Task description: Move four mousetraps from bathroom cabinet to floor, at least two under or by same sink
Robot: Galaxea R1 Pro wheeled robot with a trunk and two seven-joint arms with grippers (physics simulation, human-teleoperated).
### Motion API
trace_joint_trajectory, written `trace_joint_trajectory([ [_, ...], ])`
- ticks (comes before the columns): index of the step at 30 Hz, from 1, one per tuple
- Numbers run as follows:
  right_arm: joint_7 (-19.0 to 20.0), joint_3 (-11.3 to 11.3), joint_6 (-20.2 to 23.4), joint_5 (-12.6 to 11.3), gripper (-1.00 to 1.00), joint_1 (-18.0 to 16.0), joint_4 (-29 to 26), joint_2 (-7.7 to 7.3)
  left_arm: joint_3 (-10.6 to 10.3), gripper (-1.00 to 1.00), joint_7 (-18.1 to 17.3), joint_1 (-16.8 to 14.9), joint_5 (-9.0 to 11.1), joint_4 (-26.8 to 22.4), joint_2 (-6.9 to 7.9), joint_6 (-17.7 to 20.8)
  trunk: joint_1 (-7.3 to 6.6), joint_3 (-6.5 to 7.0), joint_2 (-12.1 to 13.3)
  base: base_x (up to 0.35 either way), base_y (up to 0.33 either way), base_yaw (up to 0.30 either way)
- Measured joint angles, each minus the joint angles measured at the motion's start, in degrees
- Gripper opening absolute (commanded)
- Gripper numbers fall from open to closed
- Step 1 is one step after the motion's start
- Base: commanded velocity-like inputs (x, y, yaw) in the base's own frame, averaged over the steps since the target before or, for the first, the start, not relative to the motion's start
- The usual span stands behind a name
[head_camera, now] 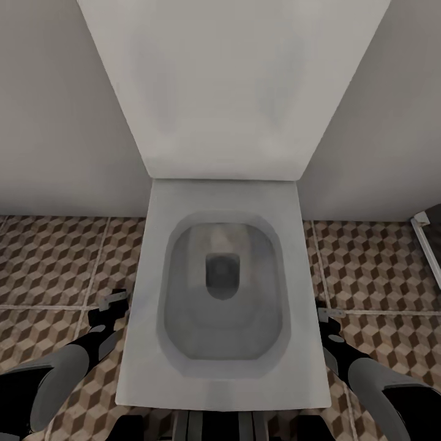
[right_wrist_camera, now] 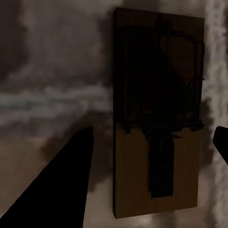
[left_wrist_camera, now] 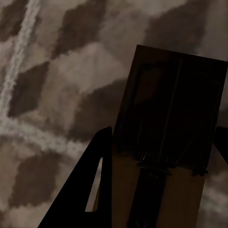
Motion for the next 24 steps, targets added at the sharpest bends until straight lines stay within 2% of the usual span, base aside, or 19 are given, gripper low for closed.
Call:
trace_joint_trajectory([
  [24, 0.0, 0.0, 0.0, 0.0, 1.0, 0.0, 0.0, 0.0, 0.0, -1.0, 0.0, 0.0, 0.0, 0.0, 0.03, 0.0, 0.0, 0.0, 0.0, 0.0, 0.0, 0.0],
])
